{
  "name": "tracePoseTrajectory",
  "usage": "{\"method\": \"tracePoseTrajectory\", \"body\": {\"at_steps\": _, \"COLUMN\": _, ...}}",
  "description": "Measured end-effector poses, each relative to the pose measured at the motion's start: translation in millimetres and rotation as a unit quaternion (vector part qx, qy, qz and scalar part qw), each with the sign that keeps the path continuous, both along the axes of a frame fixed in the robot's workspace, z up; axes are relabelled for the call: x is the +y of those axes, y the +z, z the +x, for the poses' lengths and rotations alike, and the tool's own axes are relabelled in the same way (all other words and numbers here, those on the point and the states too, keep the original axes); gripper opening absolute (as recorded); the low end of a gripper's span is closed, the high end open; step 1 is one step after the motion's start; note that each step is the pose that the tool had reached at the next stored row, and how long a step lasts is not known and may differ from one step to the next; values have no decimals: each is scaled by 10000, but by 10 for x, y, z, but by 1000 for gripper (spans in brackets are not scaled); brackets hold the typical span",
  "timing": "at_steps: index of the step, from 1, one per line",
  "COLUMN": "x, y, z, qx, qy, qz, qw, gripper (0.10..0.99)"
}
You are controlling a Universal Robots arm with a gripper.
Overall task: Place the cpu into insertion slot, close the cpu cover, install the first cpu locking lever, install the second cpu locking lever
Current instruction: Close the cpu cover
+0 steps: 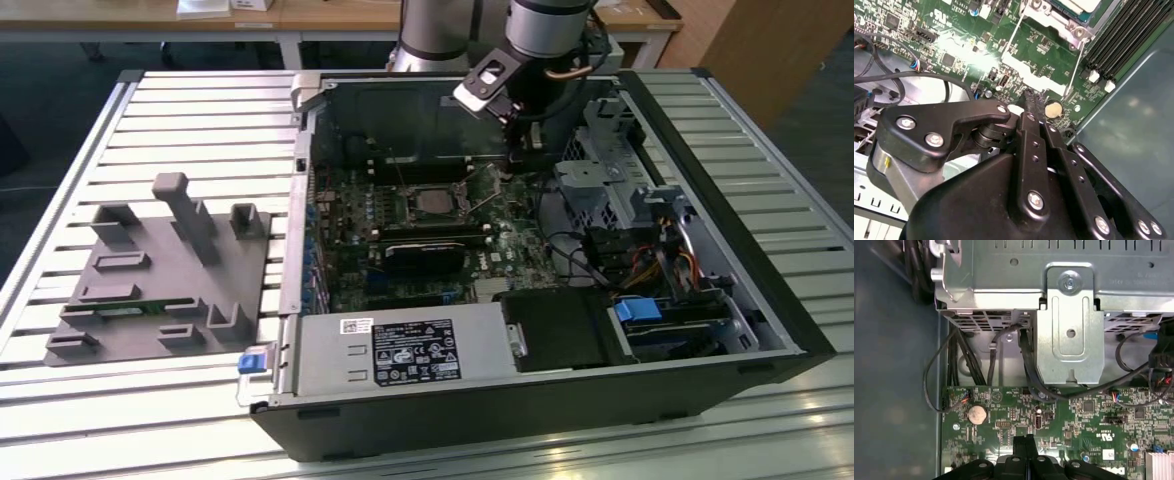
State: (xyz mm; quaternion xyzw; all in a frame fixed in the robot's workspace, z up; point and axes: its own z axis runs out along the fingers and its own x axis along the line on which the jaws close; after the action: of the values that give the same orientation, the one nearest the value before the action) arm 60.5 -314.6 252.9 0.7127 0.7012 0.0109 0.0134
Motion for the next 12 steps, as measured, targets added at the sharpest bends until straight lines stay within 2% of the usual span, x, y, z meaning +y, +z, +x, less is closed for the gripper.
{"method": "tracePoseTrajectory", "body": {"at_steps": 9, "x": 10, "y": -98, "z": 23, "qx": 0, "qy": -4, "qz": 0, "qw": 10000, "gripper": 118}}
{"method": "tracePoseTrajectory", "body": {"at_steps": 12, "x": 10, "y": -108, "z": -6, "qx": 0, "qy": -4, "qz": -1, "qw": 10000, "gripper": 118}}
